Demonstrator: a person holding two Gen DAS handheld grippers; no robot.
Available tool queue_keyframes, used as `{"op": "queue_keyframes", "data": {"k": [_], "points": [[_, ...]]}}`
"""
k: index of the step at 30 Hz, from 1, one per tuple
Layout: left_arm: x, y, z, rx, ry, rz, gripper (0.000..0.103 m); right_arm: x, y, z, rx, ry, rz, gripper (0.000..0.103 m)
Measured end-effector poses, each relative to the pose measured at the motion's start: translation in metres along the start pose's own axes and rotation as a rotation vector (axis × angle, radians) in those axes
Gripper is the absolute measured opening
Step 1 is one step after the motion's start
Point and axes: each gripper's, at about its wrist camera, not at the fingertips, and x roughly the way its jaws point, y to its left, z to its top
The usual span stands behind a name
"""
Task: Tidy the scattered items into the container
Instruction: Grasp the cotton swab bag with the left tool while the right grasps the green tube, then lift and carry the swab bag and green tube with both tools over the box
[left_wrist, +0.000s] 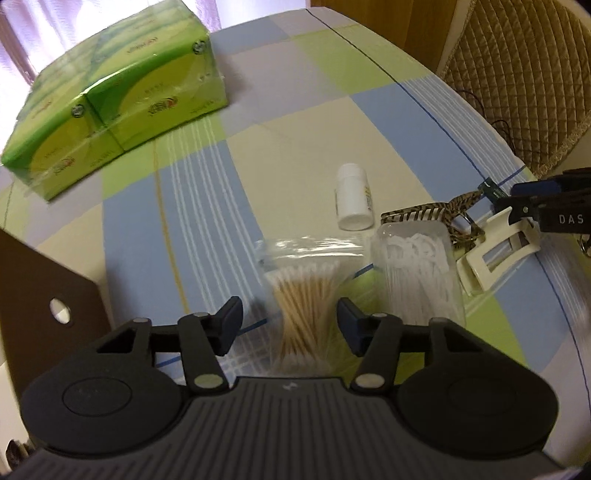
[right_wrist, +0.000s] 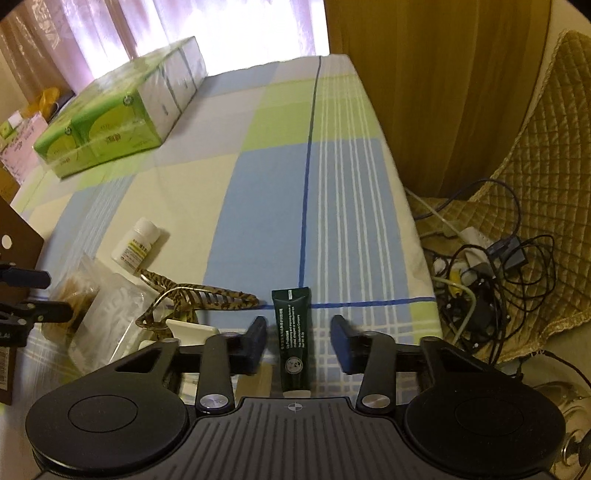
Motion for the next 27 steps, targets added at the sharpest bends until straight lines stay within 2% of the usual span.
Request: {"op": "queue_keyframes", "data": {"k": [3, 5, 7, 9, 10, 12, 17, 23, 27], "points": [[0.007, -0.003, 0.002, 0.009, 0.013, -0.016, 0.051, 0.003, 0.0, 0.002, -0.012, 0.005, -0.002, 0.044], [0.013, -0.006, 0.001, 0.029, 0.023, 0.004, 0.042, 0.003, 0.001, 0.003, -0.031, 0.005, -0.007, 0.043], [0.017, -0.007, 0.001, 0.036, 0.027, 0.025, 0.031, 0.003, 0.003, 0.001, -0.067, 0.002, -0.03, 0.031], [0.018, -0.009, 0.001, 0.037, 0.028, 0.029, 0.025, 0.003, 0.003, -0.001, -0.084, -0.003, -0.033, 0.029], [0.018, -0.01, 0.0, 0.042, 0.029, 0.028, 0.024, 0.002, 0.002, -0.001, -0.084, -0.008, -0.032, 0.024], [0.018, -0.013, -0.001, 0.043, 0.041, 0.027, 0.022, 0.001, -0.001, -0.004, -0.085, -0.014, -0.033, 0.022], [0.012, -0.022, -0.009, 0.085, 0.056, 0.06, 0.021, -0.005, -0.006, -0.01, -0.081, -0.01, -0.031, 0.021], [-0.014, -0.024, -0.026, 0.089, 0.002, 0.077, 0.021, -0.019, -0.011, -0.027, -0.07, 0.009, -0.046, 0.021], [-0.044, -0.03, -0.042, 0.066, -0.046, 0.045, 0.021, -0.033, -0.007, -0.048, -0.058, 0.016, -0.056, 0.021]]}}
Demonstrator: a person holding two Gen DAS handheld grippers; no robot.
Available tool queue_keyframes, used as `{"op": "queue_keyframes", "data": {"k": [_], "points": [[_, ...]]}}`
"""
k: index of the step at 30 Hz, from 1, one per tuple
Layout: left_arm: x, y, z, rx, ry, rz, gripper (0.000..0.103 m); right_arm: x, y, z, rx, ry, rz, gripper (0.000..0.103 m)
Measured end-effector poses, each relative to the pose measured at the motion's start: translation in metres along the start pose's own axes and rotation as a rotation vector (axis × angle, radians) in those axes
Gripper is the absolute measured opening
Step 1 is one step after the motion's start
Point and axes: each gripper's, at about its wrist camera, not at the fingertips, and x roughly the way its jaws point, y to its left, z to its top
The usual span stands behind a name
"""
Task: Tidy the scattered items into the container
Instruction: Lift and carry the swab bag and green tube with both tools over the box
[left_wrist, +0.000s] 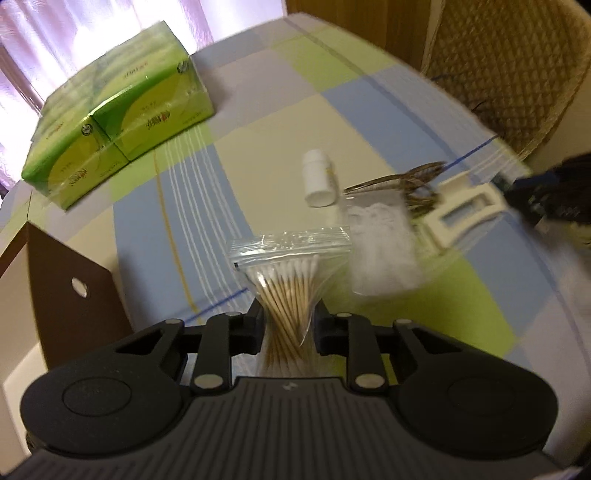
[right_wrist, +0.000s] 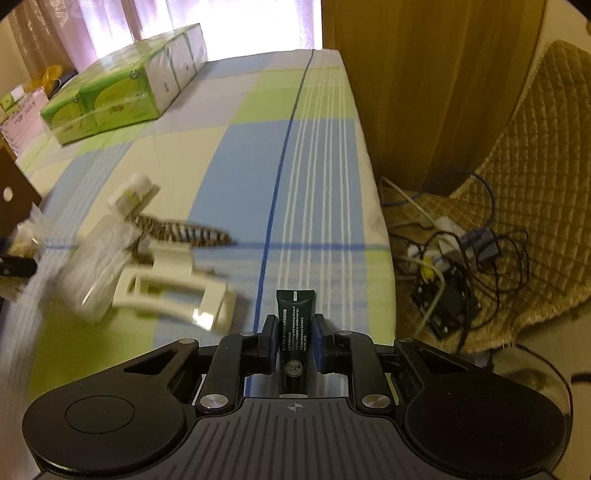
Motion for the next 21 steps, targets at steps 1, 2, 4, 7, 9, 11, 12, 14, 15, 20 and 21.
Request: {"op": "queue_keyframes", "data": {"k": [1, 2, 4, 7, 9, 11, 12, 14, 15, 20, 21], "points": [[-0.007, -0.002, -0.003, -0.007, -0.01, -0.01, 0.021, -0.004, 0.002, -0.006, -0.002, 0.002, 0.0, 0.021], [-0.013, -0.004, -0.007, -0.014, -0.018, -0.02, 0.021, -0.008, 0.006, -0.012, -0.005, 0.003, -0.001, 0.021], [-0.023, -0.007, -0.014, -0.033, -0.027, -0.043, 0.021, -0.015, 0.014, -0.025, -0.017, 0.011, 0.005, 0.021], [-0.035, -0.011, -0.028, -0.062, -0.03, -0.068, 0.021, -0.026, 0.034, -0.045, -0.064, 0.023, 0.019, 0.021], [-0.039, -0.012, -0.037, -0.075, -0.025, -0.078, 0.021, -0.032, 0.047, -0.058, -0.094, 0.028, 0.032, 0.022], [-0.039, -0.012, -0.047, -0.081, -0.011, -0.089, 0.021, -0.038, 0.059, -0.07, -0.119, 0.028, 0.057, 0.022], [-0.039, -0.012, -0.053, -0.084, -0.002, -0.093, 0.021, -0.041, 0.065, -0.076, -0.134, 0.024, 0.069, 0.022], [-0.036, -0.014, -0.066, -0.091, 0.025, -0.099, 0.021, -0.045, 0.076, -0.089, -0.167, 0.007, 0.075, 0.022], [-0.035, -0.015, -0.072, -0.095, 0.037, -0.1, 0.021, -0.046, 0.081, -0.093, -0.182, 0.004, 0.067, 0.039], [-0.028, -0.017, -0.098, -0.118, 0.087, -0.111, 0.021, -0.05, 0.086, -0.108, -0.173, 0.015, 0.052, 0.08], [-0.027, -0.017, -0.102, -0.121, 0.094, -0.112, 0.021, -0.05, 0.086, -0.111, -0.176, 0.014, 0.045, 0.075]]}}
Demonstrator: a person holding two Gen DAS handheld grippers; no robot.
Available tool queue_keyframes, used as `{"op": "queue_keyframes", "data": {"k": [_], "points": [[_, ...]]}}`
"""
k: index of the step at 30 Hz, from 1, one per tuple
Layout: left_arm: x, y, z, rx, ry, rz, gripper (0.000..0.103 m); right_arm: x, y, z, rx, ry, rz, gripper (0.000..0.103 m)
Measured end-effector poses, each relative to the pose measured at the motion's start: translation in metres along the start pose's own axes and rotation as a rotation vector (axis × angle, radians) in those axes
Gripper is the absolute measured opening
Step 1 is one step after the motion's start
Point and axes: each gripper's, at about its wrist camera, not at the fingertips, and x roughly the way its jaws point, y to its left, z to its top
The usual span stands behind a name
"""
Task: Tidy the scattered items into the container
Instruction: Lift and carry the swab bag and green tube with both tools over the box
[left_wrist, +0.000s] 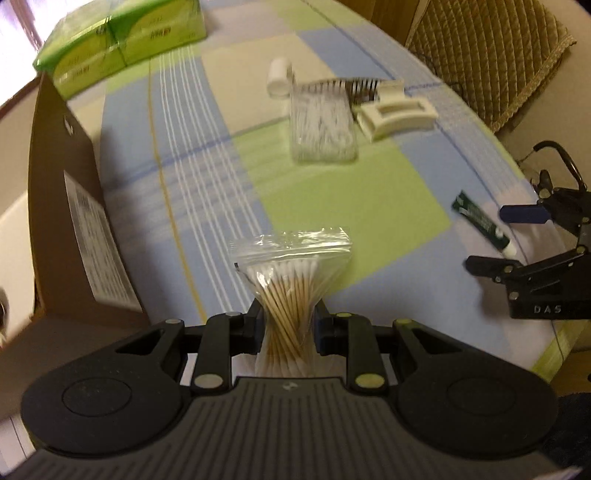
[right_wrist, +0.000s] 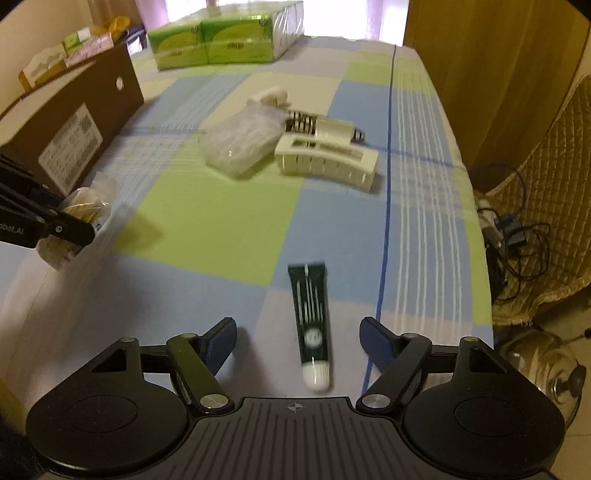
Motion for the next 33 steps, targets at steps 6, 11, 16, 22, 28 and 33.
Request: {"op": "queue_keyframes", "data": {"k": [6, 11, 16, 22, 28, 33], "points": [[-0.003, 0.002, -0.011, -0.008, -0.007, -0.005, 0.021, -0.002, -0.005, 0.006, 0.008, -0.02, -0.035, 0.026], [-0.012, 0.004, -0.016, -0.016, -0.027, -0.015, 0.021, -0.005, 0.006, 0.004, -0.014, 0.002, -0.053, 0.019], [-0.028, 0.013, -0.022, -0.046, -0.059, -0.029, 0.021, -0.015, 0.024, 0.0, 0.016, 0.017, -0.002, 0.019], [-0.059, 0.027, -0.03, -0.065, -0.123, -0.034, 0.021, -0.04, 0.051, 0.024, 0.034, -0.041, 0.094, 0.019], [-0.097, 0.046, -0.041, -0.088, -0.204, -0.032, 0.021, -0.06, 0.09, 0.051, 0.013, -0.092, 0.168, 0.019], [-0.13, 0.074, -0.054, -0.13, -0.272, -0.008, 0.021, -0.072, 0.126, 0.072, -0.023, -0.145, 0.255, 0.019]]}}
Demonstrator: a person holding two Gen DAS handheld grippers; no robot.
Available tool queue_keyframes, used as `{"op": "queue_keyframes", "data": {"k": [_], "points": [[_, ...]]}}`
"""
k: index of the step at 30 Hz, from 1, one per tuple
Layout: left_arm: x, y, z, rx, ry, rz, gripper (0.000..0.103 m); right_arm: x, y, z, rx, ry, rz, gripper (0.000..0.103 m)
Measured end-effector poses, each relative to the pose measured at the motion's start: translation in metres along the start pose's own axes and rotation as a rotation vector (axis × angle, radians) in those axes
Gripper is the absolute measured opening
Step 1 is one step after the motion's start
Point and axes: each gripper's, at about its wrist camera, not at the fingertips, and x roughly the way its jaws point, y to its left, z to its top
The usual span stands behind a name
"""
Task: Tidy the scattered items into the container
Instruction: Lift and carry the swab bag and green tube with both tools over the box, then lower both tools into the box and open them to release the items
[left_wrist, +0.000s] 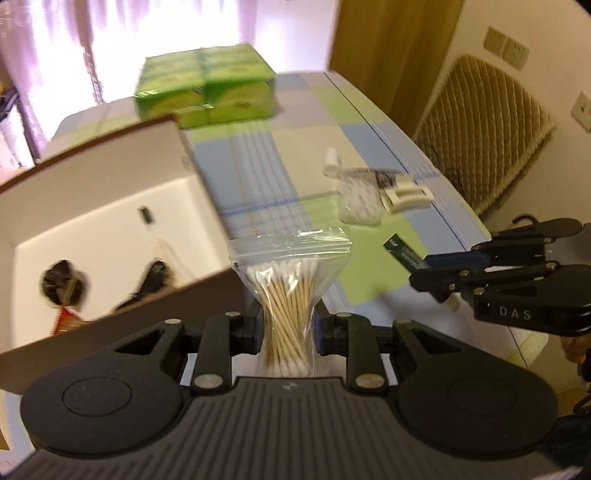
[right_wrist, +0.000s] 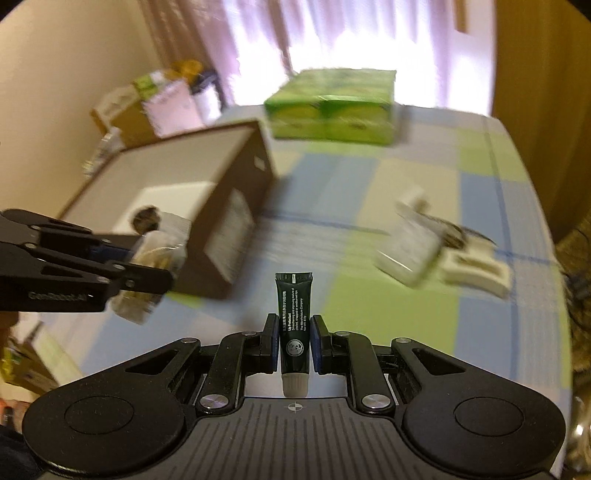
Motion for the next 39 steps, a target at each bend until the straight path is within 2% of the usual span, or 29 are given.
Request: {"op": "queue_keyframes", "data": {"k": [8, 13, 18, 24, 28, 39], "points": [[-0.04, 0.06, 0.0, -0.052, -0.066, 0.076, 0.021, 0.018, 0.061, 0.044, -0.079, -0.074, 0.115, 0.019], [-0.053, 0.101, 0.003, -0.067, -0.089, 0.13, 0.021, 0.036, 0.094, 0.071, -0.108, -0.112, 0.136, 0.019], [-0.055, 0.138, 0.014, -0.047, -0.101, 0.176, 0.021, 0.061, 0.117, 0.093, -0.116, -0.113, 0.129, 0.019], [-0.038, 0.176, 0.033, -0.051, -0.082, 0.171, 0.021, 0.1, 0.132, 0.121, -0.09, -0.096, 0.1, 0.019], [-0.023, 0.206, 0.046, -0.09, -0.056, 0.135, 0.021, 0.127, 0.134, 0.136, -0.04, -0.06, 0.095, 0.019], [0.046, 0.259, 0.066, -0.07, 0.09, 0.128, 0.021, 0.214, 0.133, 0.165, 0.042, 0.087, 0.041, 0.019]]}}
